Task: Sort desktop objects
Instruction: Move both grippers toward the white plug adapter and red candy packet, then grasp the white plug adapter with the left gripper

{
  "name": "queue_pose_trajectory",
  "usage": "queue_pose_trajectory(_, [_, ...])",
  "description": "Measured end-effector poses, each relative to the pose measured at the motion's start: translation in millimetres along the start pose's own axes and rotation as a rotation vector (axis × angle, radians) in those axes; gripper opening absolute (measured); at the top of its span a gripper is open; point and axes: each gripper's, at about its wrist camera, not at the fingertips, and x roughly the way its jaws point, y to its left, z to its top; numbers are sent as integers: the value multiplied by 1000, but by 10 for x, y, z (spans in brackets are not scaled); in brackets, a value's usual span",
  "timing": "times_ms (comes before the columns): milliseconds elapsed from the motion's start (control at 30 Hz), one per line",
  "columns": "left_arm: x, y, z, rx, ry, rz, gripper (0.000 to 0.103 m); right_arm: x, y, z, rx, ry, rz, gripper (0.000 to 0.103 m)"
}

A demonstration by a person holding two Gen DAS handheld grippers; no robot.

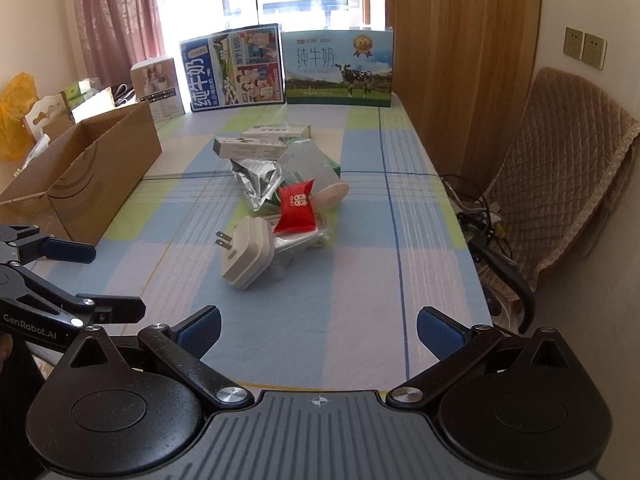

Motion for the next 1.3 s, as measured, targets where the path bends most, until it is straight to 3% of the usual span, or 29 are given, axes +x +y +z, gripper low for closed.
queue_pose_trajectory(367, [531, 19, 151, 158, 57, -121, 98, 337, -112, 124, -5, 29, 6, 101])
queue_pose_trajectory(900, [1201, -94, 428, 493, -3, -190, 88, 727, -187, 230, -53, 58, -8, 101])
queue_pose_trajectory(1000, [1290, -91, 469, 516, -4, -212, 84, 770, -210, 251, -54, 58, -14, 101])
queue_pose_trajectory(1067, [1357, -82, 499, 521, 9, -226, 74, 788, -218, 263, -51, 57, -17, 101])
queue_pose_trajectory(1233, [1439, -51, 521, 506, 19, -243, 62, 834, -231, 285, -49, 62, -18, 101])
queue_pose_trajectory(1300, [1416, -51, 505, 501, 19, -239, 62, 854, -230, 293, -49, 64, -14, 101])
